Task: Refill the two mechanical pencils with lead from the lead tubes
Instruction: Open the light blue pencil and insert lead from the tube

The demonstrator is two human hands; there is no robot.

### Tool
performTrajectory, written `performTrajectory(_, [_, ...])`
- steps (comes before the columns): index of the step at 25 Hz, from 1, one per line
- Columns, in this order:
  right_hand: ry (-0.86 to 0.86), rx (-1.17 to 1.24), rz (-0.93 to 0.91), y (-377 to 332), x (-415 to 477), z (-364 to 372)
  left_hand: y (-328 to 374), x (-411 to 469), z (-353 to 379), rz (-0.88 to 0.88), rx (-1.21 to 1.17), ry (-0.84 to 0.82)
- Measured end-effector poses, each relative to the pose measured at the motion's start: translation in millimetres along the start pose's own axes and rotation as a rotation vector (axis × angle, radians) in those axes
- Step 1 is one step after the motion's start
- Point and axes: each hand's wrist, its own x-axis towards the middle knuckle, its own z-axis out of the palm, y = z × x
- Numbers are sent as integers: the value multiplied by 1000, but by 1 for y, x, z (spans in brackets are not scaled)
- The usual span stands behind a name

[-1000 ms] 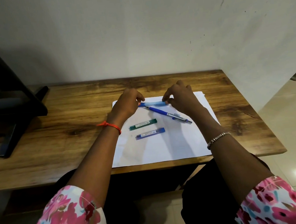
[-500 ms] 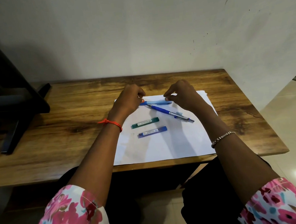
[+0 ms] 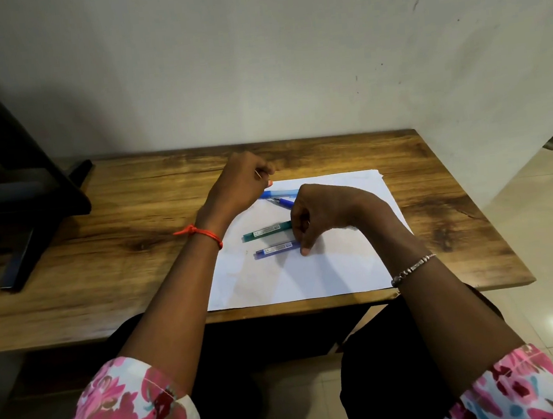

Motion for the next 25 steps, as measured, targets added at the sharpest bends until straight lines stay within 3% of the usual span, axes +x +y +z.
performTrajectory(6, [21, 12, 35, 1, 0, 0, 6, -1, -2, 10, -5, -4])
performTrajectory(9, [77, 96, -31, 5, -7, -8, 10, -1, -4, -10, -84, -22])
performTrajectory(11, [189, 311, -77, 9, -16, -17, 10, -3, -8, -106, -300, -116])
performTrajectory(13, [325, 560, -125, 15, -21, -24, 13, -7, -14, -263, -576, -325])
performTrajectory(16, [504, 749, -213, 20, -20, -28, 19, -13, -17, -411, -904, -532])
performTrajectory(21, [587, 952, -278, 21, -15, -28, 21, -13, -17, -437, -1069, -436])
performTrajectory(25, [596, 937, -254, 19, -13, -27, 20, -12, -13, -435, -1067, -414])
